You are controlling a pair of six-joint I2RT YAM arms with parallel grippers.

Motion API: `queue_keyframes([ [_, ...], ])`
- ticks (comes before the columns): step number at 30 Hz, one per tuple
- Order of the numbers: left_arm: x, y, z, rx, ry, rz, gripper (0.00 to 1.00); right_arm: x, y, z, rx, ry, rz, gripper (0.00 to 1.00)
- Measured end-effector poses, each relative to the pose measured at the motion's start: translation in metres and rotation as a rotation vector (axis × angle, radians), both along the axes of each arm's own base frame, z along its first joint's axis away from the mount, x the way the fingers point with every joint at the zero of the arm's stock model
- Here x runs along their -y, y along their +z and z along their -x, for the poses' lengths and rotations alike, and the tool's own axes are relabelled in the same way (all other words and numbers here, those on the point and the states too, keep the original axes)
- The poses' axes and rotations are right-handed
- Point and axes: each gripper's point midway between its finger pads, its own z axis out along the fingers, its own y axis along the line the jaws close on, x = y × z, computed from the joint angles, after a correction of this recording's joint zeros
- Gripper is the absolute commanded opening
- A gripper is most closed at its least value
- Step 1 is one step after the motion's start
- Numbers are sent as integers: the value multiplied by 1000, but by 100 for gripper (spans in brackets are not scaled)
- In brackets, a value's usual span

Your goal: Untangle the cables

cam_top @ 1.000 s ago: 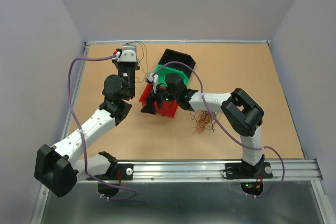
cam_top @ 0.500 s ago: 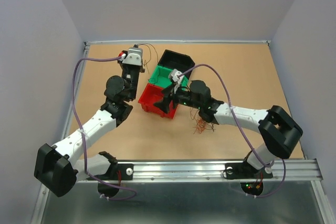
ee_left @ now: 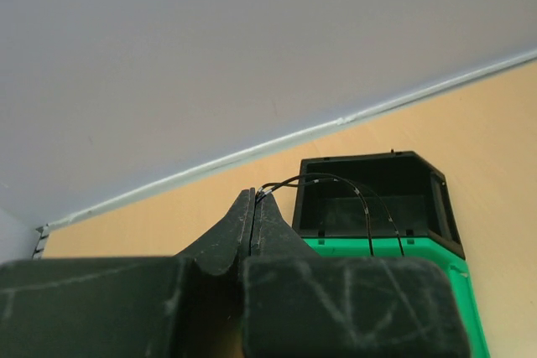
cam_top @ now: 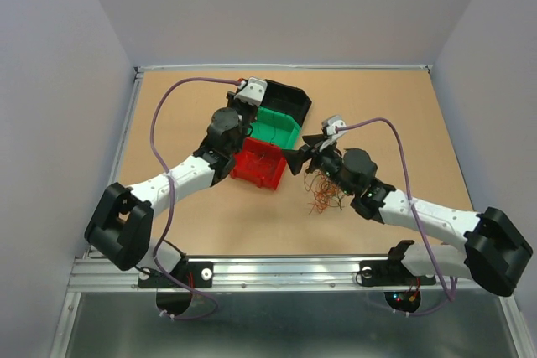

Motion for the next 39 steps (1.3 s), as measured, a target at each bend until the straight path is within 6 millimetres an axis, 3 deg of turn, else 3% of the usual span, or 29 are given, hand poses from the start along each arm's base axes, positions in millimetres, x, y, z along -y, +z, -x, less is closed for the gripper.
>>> queue_keyframes([
  [5,0,-20,-11,-48,44,-30,0,23,9,8,29,-55,-35,84],
  [10,-7,-5,-11,-34,76,-14,0,30,10,8,33,-83,-39,84],
  [12,-7,8,-10,-30,74,-10,0,31,9,7,31,-95,-37,84],
  [19,-10,93,7,50,27,78,0,33,4,3,21,-117,-28,84],
  [23,-14,115,22,79,-7,113,0,34,4,3,19,-120,-31,84],
  [26,-10,119,18,76,-14,117,0,34,4,3,19,-121,-31,84],
  [29,-1,111,6,58,-13,102,0,34,4,3,19,-125,-32,84],
  [32,10,83,-11,9,-6,63,0,36,4,4,20,-127,-33,84],
  [34,20,52,-27,-38,5,16,0,38,5,6,24,-127,-37,84],
  [39,27,3,-48,-107,41,-76,0,43,14,12,45,-123,-62,84],
])
